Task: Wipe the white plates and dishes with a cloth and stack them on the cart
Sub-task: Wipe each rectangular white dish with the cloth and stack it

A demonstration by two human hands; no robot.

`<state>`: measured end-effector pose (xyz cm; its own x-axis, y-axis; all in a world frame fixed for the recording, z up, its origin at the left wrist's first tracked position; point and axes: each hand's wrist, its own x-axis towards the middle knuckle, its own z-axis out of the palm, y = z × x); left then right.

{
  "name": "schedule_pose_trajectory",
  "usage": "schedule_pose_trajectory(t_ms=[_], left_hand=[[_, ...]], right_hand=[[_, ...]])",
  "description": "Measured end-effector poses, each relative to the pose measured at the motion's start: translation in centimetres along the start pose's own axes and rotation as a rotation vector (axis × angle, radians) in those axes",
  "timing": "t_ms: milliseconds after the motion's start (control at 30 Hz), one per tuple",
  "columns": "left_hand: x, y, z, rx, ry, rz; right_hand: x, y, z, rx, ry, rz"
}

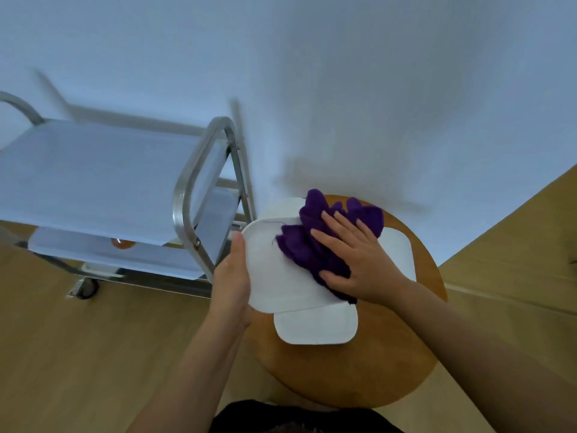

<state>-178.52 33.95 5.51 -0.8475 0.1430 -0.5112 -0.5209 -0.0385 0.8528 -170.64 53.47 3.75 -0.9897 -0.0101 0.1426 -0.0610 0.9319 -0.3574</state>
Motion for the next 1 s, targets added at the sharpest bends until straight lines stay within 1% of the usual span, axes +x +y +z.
schedule_pose_trajectory(t_ms=[67, 133, 200, 233, 333, 400, 500, 567, 600, 667, 700, 767, 800, 833, 867, 933, 1000], left_hand=[[-0.4, 0.6, 0.2, 0.009, 0.039, 0.035], [-0.7, 1.0, 0.8, -0.004, 0.068, 0.093], [-0.9, 1.3, 1.4, 0.049, 0.108, 0.182], [-0.8, 1.3, 1.5, 0.035, 0.116, 0.206], [-1.1, 1.5, 1.9, -0.030, 0.106, 0.213], [-1.1, 1.5, 2.3, -0.042, 0.117, 0.256], [-1.3, 0.9, 2.9, -0.079, 0.100, 0.264], [-1.3, -0.1, 2.6, -0.064, 0.045, 0.283], [-1.3, -0.4, 2.3, -0.030, -0.026, 0.316], [-0.6, 0.2, 1.2, 0.053, -0.224, 0.352], [0.1, 1.0, 0.6, 0.084, -0.317, 0.300], [1.7, 3.2, -0.1, 0.133, -0.468, 0.046], [2.1, 4.1, -0.2, 0.172, -0.516, -0.078], [2.3, 4.7, 0.0, 0.222, -0.531, -0.153], [2.2, 4.7, 0.3, 0.275, -0.517, -0.176], [2.0, 4.3, 1.1, 0.366, -0.439, -0.119], [1.5, 3.7, 1.7, 0.323, -0.375, -0.061]], right_hand=[[-0.4, 0.0, 0.0, -0.004, 0.078, 0.100], [-0.4, -0.8, 0.2, 0.093, 0.232, 0.250], [0.0, -2.0, 0.6, 0.276, 0.361, 0.451], [0.3, -2.6, 0.8, 0.353, 0.416, 0.532], [0.9, -4.1, 1.6, 0.545, 0.557, 0.718], [0.9, -4.7, 2.3, 0.729, 0.679, 0.820], [0.4, -5.0, 3.0, 1.108, 0.880, 0.945], [0.2, -4.8, 3.0, 1.225, 0.911, 1.001], [0.0, -4.4, 2.6, 1.222, 0.893, 1.009], [-0.2, -3.3, 1.1, 1.123, 0.807, 0.980], [-0.2, -2.7, 0.1, 1.050, 0.737, 0.934], [0.1, -2.0, -1.9, 0.895, 0.575, 0.824], [0.5, -2.0, -2.6, 0.820, 0.508, 0.770], [1.0, -2.2, -3.1, 0.747, 0.464, 0.713], [1.5, -2.4, -3.4, 0.671, 0.447, 0.661], [2.4, -3.0, -3.6, 0.523, 0.471, 0.582], [2.6, -3.6, -3.4, 0.398, 0.521, 0.515]])
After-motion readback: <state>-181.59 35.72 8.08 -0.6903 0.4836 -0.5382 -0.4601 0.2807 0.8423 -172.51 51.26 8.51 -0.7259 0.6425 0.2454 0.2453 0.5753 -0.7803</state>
